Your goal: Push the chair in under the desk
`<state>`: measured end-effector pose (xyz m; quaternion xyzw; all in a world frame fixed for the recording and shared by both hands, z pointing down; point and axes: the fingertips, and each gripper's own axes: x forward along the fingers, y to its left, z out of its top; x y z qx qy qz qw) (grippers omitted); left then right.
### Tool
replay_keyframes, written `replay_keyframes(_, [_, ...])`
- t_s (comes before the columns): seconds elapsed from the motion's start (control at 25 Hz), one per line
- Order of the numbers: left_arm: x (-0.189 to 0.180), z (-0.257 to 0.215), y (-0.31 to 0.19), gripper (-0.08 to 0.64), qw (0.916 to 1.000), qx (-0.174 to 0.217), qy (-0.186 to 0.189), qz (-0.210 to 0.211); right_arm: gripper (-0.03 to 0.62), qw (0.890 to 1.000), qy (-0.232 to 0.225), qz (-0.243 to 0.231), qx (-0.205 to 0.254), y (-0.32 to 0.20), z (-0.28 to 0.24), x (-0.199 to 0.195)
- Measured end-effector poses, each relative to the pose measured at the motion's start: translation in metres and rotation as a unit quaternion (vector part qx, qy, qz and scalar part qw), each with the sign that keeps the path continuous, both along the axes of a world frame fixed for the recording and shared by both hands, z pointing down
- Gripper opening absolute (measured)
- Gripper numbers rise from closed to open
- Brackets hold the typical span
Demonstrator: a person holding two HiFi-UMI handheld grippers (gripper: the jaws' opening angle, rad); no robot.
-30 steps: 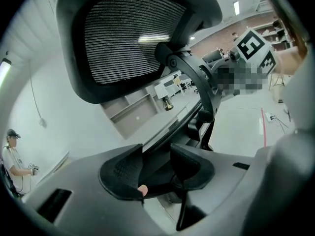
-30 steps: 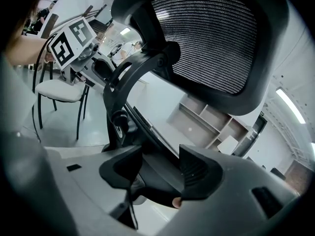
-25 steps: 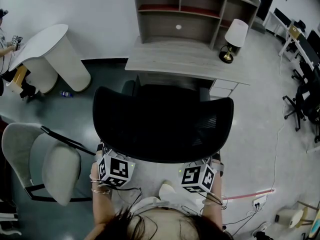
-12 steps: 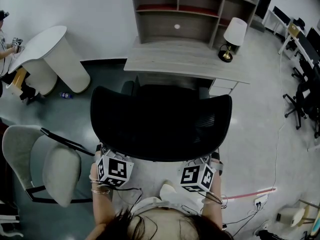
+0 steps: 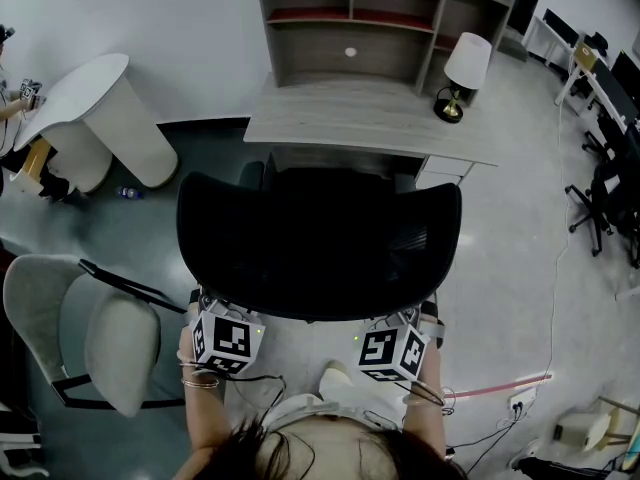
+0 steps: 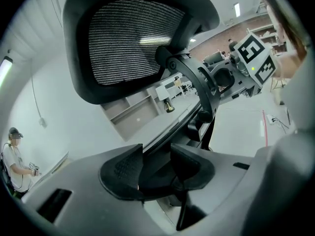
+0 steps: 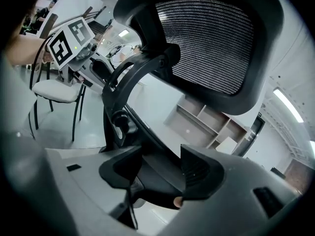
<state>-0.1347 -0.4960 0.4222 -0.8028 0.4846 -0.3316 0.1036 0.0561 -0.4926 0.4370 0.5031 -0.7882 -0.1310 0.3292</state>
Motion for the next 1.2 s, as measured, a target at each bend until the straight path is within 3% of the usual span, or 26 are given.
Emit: replay_keyframes(1.2, [-0.0006,0.0034,0.0035,0.172,0.9998,0.003,0.004,-0.017,0.23,1.0,-0.005,-0.006,0.009,0.0025,0.0019,0.0007])
